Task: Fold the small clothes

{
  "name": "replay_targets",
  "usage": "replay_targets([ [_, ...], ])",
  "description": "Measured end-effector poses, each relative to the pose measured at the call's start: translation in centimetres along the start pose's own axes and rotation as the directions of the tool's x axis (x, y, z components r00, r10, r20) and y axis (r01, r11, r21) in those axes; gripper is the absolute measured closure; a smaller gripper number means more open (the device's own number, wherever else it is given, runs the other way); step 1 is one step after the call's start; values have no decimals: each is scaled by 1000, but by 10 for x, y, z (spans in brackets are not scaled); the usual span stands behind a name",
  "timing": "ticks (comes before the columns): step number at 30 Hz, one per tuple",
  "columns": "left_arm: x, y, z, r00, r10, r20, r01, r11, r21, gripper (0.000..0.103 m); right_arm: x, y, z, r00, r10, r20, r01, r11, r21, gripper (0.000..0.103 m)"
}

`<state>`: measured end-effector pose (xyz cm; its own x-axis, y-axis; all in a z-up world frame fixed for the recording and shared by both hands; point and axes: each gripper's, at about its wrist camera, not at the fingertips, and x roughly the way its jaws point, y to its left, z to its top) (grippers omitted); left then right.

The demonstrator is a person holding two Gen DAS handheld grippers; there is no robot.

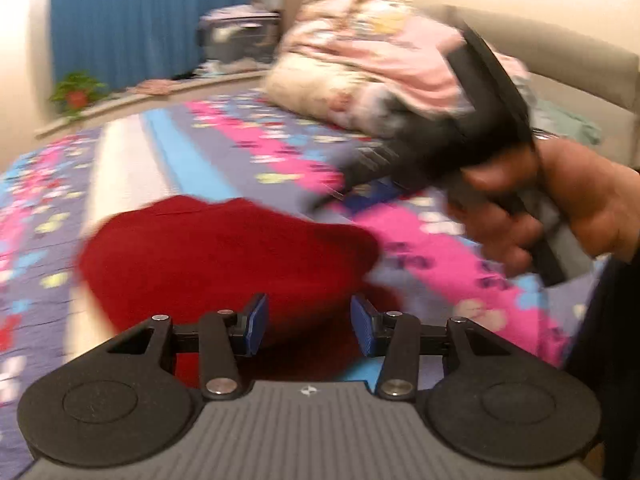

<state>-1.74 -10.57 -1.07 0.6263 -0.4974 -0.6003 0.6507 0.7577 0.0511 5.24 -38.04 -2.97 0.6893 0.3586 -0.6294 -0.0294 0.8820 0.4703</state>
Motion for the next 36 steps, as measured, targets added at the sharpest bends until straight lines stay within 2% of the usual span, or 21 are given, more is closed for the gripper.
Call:
replay_targets([
  [2, -10, 28, -6, 996, 83, -25, -83, 996, -6, 53, 17, 7, -8, 997, -15, -77, 11, 999, -48, 45],
  [4, -17, 57, -13, 985, 162, -63, -164, 986, -31, 53, 29, 13, -16, 991, -52, -126, 41, 995, -91, 45],
  [6, -21, 83, -14, 978, 192, -83, -199, 977, -78, 51, 34, 15, -20, 987, -94, -129, 79, 989, -122, 45],
  [7, -24, 93, -14, 978, 192, -86, -201, 973, -113, 46, 34, 16, -20, 988, -96, -123, 81, 989, -123, 45],
  [8, -24, 104, -15, 978, 192, -80, -202, 967, -157, 43, 33, 16, -20, 989, -92, -119, 78, 989, -122, 53],
  [9, -24, 114, -18, 980, 187, -69, -197, 959, -202, 40, 32, 17, -20, 990, -76, -120, 61, 991, -119, 77],
  [10, -25, 121, -25, 984, 168, -56, -177, 949, -260, 40, 31, 17, -21, 991, -44, -126, 30, 993, -115, 87],
  [12, -20, 133, -35, 992, 110, -54, -122, 922, -368, 40, 22, 21, -22, 995, -18, -99, 5, 991, -136, 88],
  [14, -11, 135, -35, 997, 54, -47, -69, 903, -423, 40, 7, 20, -24, 999, 5, -50, -12, 990, -139, 89],
  [15, -9, 134, -32, 999, 25, -20, -31, 902, -430, 38, -4, 18, -23, 1000, 27, -15, -28, 993, -117, 89],
  [17, -4, 127, -30, 1000, -12, 5, 13, 904, -428, 25, -31, 12, -20, 995, 80, 59, -75, 994, -73, 90],
  [19, 6, 125, -29, 999, -39, -22, 26, 907, -421, 22, -57, 9, -19, 985, 122, 120, -116, 992, -59, 90],
  [21, 12, 121, -32, 997, -70, -33, 49, 899, -434, 22, -79, 8, -24, 980, 126, 157, -113, 989, -93, 90],
  [23, 20, 118, -33, 993, -109, -51, 75, 894, -441, 22, -78, -4, -29, 991, 77, 110, -68, 995, -80, 90],
  [25, 39, 111, -36, 984, -116, -134, 52, 913, -404, 22, -55, -26, -39, 1000, -15, -20, 14, 999, -44, 90],
  [26, 48, 106, -40, 978, -106, -182, 31, 927, -373, 22, -39, -37, -45, 995, -44, -93, 42, 999, -21, 90],
  [28, 54, 103, -41, 972, -102, -213, 19, 934, -357, 22, -21, -43, -53, 985, -56, -161, 55, 998, -10, 87],
  [31, 51, 105, -40, 973, -92, -212, 11, 935, -355, 23, -23, -34, -47, 991, -70, -113, 63, 996, -67, 68],
  [32, 51, 105, -39, 971, -95, -218, 9, 932, -363, 23, -26, -32, -43, 995, -61, -84, 56, 997, -60, 49],
  [33, 50, 108, -36, 969, -104, -225, 13, 928, -373, 23, -29, -32, -38, 998, -47, -52, 44, 998, -43, 35],
  [36, 42, 115, -24, 970, -106, -220, 15, 925, -379, 22, -20, -33, -30, 999, -39, -26, 38, 999, -10, 31],
])
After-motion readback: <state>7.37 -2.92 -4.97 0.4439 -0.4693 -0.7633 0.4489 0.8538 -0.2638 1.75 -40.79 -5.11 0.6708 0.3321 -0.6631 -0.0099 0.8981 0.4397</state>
